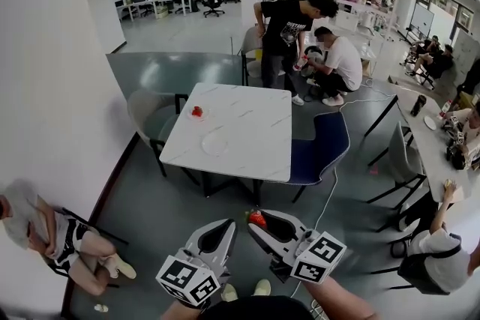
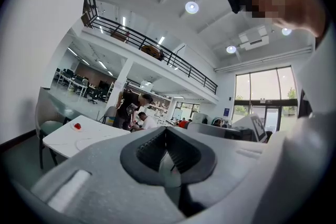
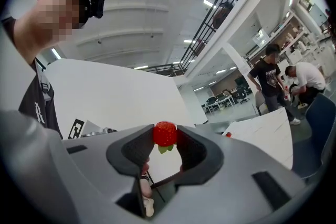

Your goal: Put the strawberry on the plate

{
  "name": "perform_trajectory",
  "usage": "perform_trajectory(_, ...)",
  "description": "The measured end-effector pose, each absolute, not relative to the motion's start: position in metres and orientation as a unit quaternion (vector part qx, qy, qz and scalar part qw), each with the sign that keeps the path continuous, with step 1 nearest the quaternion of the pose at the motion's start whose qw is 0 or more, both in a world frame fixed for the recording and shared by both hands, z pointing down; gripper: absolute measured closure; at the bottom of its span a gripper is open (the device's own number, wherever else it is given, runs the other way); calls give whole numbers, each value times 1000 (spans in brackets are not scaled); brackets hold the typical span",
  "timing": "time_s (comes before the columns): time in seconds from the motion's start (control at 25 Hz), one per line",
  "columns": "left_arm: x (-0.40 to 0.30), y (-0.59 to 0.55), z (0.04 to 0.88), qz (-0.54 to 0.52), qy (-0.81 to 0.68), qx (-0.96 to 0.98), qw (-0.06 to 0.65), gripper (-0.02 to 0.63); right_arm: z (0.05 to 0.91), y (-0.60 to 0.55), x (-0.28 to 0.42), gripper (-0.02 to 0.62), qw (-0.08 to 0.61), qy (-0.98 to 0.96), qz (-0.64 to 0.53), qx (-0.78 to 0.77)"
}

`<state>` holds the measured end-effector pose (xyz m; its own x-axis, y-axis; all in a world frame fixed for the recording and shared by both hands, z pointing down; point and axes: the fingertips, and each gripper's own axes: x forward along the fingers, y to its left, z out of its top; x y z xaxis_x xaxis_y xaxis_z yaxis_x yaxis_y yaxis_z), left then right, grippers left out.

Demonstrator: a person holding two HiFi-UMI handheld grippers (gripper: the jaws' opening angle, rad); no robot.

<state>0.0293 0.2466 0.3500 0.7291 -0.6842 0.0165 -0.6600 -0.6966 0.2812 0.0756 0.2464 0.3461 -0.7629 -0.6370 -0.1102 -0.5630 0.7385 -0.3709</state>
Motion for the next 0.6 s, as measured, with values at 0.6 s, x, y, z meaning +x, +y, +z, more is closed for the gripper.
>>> perform_trajectory(0.6, 46, 246, 356, -48, -399, 908, 120, 595, 361, 237, 101, 457, 125, 928, -179, -303)
